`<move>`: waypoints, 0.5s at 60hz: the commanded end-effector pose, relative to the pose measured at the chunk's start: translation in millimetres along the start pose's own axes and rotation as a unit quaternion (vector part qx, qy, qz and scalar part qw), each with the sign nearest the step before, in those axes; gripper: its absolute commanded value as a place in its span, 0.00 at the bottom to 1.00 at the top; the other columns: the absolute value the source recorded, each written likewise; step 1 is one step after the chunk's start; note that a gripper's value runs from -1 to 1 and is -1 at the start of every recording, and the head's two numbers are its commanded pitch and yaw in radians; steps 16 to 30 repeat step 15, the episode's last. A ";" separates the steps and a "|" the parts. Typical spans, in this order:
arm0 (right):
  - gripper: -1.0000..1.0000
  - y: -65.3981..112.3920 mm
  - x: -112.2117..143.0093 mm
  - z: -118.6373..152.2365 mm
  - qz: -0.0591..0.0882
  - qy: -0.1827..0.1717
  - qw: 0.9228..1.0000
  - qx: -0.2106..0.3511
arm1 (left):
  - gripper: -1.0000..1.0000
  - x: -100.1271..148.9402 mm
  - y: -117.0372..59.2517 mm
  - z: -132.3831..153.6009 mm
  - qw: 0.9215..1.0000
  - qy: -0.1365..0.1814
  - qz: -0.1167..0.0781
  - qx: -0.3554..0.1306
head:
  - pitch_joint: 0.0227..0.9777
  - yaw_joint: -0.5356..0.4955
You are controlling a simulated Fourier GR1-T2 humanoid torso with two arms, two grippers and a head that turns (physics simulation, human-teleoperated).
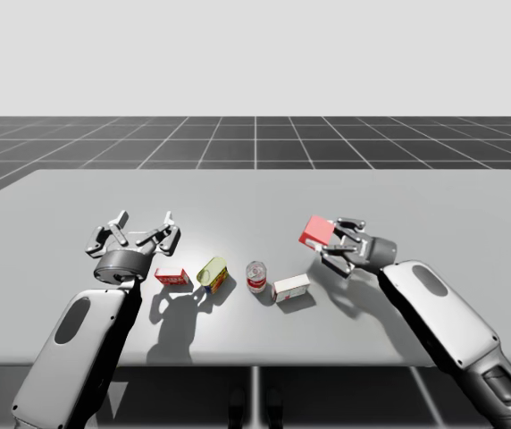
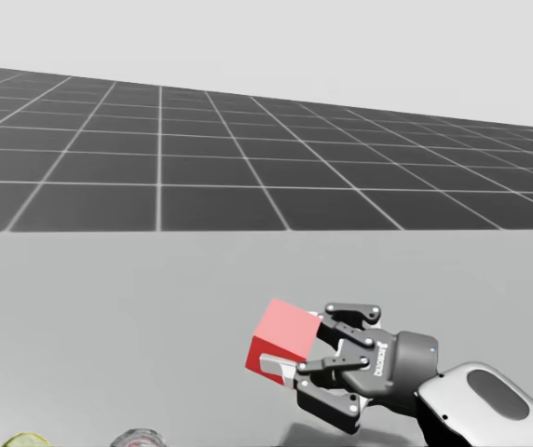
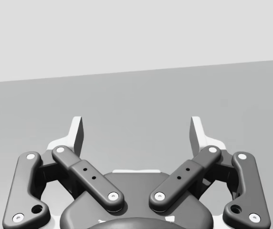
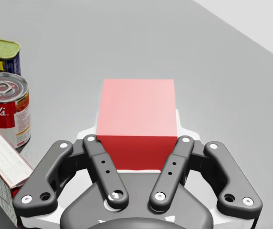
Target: Find the red cube and pick it up.
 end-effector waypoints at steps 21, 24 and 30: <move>1.00 -21.6 110.4 9.4 0.117 -0.154 0.973 -0.127 | 0.00 0.0 -0.3 -0.4 1.000 -0.002 0.002 -0.001 | 0.43 0.29; 1.00 -21.6 110.4 9.4 0.117 -0.154 0.973 -0.127 | 0.00 0.0 -0.3 -0.4 1.000 -0.002 0.002 -0.001 | 0.43 0.29; 1.00 -21.6 110.4 9.4 0.117 -0.154 0.973 -0.127 | 0.00 0.0 -0.3 -0.4 1.000 -0.002 0.002 -0.001 | 0.43 0.29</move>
